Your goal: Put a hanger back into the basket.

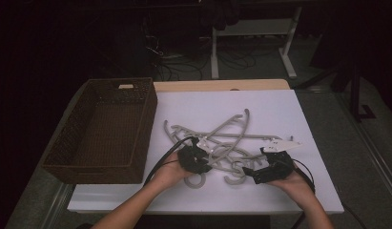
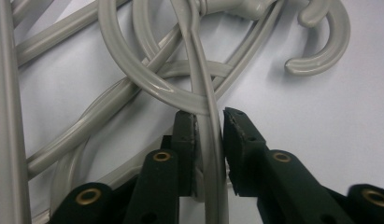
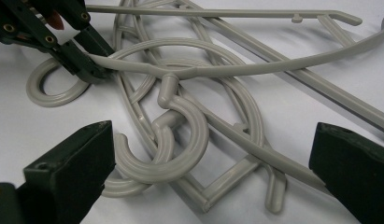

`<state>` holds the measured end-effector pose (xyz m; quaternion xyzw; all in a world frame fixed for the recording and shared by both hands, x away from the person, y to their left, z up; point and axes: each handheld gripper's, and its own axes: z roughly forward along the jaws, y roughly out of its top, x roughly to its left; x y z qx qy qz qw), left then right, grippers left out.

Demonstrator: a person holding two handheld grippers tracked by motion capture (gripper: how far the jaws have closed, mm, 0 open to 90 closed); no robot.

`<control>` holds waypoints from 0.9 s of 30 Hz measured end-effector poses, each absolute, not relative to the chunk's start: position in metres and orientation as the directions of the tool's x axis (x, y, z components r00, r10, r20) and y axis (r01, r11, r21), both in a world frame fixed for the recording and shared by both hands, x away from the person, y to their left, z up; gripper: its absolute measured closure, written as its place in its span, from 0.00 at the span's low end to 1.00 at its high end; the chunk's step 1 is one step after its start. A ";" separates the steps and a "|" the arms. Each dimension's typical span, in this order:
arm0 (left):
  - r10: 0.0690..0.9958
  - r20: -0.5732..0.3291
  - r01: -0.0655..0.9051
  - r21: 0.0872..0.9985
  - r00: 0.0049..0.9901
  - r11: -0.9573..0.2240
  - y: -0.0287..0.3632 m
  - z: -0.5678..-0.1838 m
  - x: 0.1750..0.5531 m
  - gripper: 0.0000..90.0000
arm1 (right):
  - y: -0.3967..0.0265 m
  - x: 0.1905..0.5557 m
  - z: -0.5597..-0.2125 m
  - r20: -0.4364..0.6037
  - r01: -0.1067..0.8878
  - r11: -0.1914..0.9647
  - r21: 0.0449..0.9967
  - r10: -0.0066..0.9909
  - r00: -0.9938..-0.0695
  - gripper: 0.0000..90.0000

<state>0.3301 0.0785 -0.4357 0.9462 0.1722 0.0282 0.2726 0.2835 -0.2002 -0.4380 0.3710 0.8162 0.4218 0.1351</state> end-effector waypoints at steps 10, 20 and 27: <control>0.334 -0.030 0.301 0.515 0.942 -0.803 0.079 -0.435 0.329 0.90 | -0.201 0.284 -0.438 0.090 0.488 0.373 0.789 0.716 -0.692 0.00; 0.337 -0.057 0.311 0.548 0.940 -0.776 0.092 -0.426 0.334 0.91 | -0.202 0.284 -0.438 0.089 0.487 0.372 0.790 0.716 -0.692 0.00; 0.370 -0.070 0.338 0.587 0.926 -0.736 0.103 -0.416 0.338 0.91 | -0.204 0.284 -0.436 0.092 0.485 0.363 0.796 0.719 -0.689 0.00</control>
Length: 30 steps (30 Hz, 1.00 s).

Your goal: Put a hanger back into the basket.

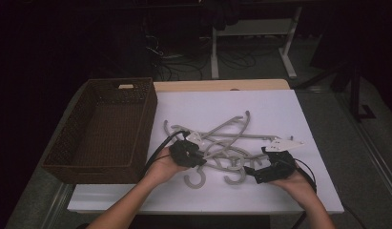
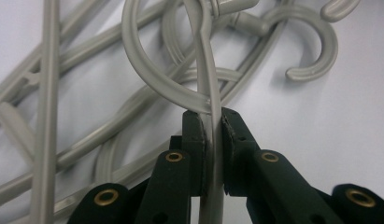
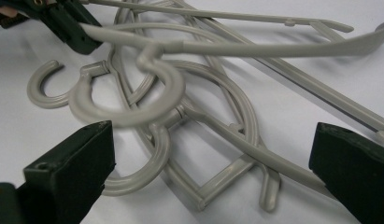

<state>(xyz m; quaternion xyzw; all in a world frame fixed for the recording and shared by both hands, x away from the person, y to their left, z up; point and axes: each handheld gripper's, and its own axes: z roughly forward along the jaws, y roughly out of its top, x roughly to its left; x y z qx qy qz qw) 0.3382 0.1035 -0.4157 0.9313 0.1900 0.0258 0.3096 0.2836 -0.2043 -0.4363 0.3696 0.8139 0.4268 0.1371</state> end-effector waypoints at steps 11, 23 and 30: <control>0.413 -0.089 0.369 0.640 0.906 -0.674 0.117 -0.382 0.347 0.91 | -0.204 0.284 -0.437 0.101 0.488 0.364 0.793 0.712 -0.695 0.00; 0.412 -0.098 0.361 0.689 0.906 -0.629 0.150 -0.310 0.358 0.91 | -0.204 0.284 -0.437 0.102 0.484 0.362 0.797 0.709 -0.698 0.00; 0.458 -0.073 0.371 0.705 0.886 -0.604 0.192 -0.283 0.359 0.91 | -0.205 0.284 -0.437 0.102 0.485 0.360 0.797 0.711 -0.696 0.00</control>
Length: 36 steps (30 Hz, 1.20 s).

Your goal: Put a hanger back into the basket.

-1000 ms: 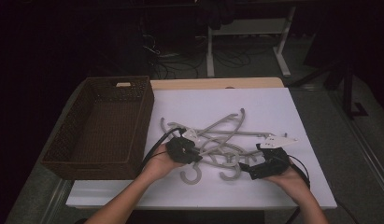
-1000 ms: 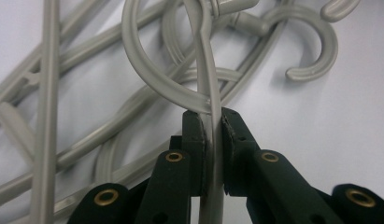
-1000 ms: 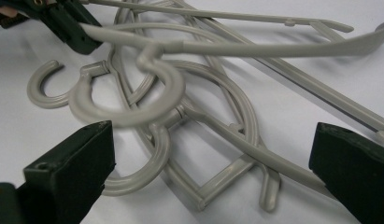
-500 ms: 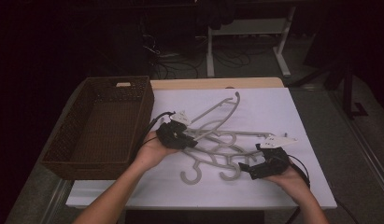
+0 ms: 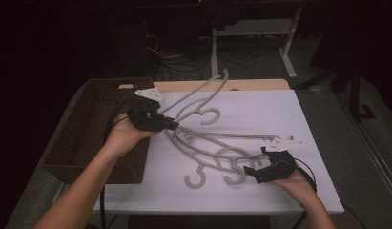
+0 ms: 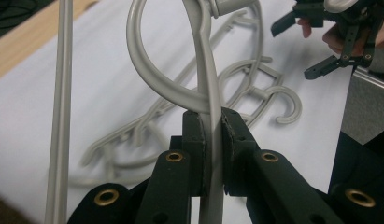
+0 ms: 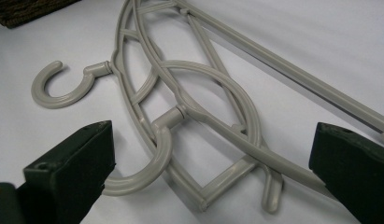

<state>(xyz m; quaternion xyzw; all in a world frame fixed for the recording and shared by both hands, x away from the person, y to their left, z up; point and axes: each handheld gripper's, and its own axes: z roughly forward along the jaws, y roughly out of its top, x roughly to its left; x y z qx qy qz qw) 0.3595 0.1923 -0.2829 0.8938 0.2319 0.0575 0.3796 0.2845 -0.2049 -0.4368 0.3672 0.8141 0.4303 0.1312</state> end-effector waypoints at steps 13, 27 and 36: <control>0.550 -0.035 0.397 0.730 0.835 -0.556 0.282 -0.260 0.353 0.91 | -0.204 0.285 -0.438 0.100 0.487 0.366 0.793 0.711 -0.696 0.00; 0.643 -0.084 0.486 0.730 0.762 -0.480 0.365 -0.282 0.344 0.91 | -0.205 0.286 -0.439 0.100 0.492 0.366 0.790 0.715 -0.692 0.00; 0.675 -0.125 0.552 0.691 0.727 -0.466 0.391 -0.302 0.344 0.91 | -0.204 0.286 -0.439 0.098 0.496 0.369 0.786 0.718 -0.689 0.00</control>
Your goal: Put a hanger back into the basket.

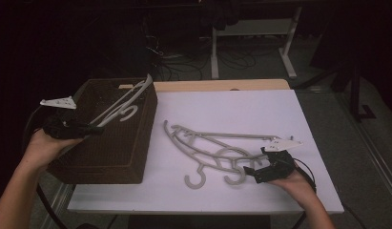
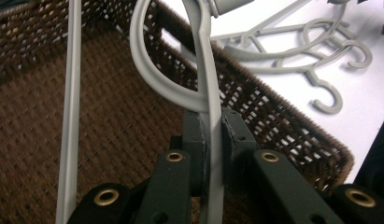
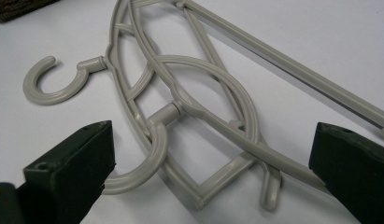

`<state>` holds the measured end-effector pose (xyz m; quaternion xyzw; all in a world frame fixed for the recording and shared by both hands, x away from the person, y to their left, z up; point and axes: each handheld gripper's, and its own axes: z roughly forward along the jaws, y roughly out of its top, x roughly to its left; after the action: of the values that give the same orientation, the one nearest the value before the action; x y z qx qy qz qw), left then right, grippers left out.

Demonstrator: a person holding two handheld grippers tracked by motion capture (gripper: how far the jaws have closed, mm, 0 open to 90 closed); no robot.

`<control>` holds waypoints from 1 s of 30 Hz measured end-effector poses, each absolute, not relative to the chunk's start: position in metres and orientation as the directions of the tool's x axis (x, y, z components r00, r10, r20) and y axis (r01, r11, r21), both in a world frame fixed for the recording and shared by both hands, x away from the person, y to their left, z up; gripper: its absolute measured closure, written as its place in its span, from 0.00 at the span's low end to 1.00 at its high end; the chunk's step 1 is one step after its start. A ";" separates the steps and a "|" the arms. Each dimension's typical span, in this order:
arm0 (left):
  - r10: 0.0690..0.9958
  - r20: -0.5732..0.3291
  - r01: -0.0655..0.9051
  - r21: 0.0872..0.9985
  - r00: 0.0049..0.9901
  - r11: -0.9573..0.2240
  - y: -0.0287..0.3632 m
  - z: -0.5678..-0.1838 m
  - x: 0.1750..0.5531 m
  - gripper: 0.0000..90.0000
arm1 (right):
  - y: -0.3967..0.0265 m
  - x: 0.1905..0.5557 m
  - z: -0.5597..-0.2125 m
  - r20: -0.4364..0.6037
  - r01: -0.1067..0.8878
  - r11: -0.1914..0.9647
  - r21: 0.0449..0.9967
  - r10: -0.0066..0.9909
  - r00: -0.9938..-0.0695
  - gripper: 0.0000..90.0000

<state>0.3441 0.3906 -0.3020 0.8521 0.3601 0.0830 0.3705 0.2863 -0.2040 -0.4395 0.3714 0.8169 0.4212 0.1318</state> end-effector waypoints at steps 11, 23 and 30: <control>0.692 -0.160 0.606 0.644 0.704 -0.467 0.397 -0.322 0.355 0.91 | -0.204 0.286 -0.440 0.099 0.499 0.368 0.785 0.720 -0.687 0.00; 0.684 -0.196 0.640 0.593 0.703 -0.489 0.404 -0.346 0.367 0.91 | -0.205 0.286 -0.440 0.100 0.500 0.365 0.785 0.722 -0.685 0.00; 0.683 -0.197 0.647 0.575 0.704 -0.501 0.405 -0.357 0.371 0.90 | -0.204 0.285 -0.440 0.098 0.499 0.367 0.785 0.721 -0.685 0.00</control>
<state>0.3708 0.4050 -0.3565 0.8658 0.3838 0.0281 0.3198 0.2855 -0.2043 -0.4398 0.3739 0.8162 0.4201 0.1322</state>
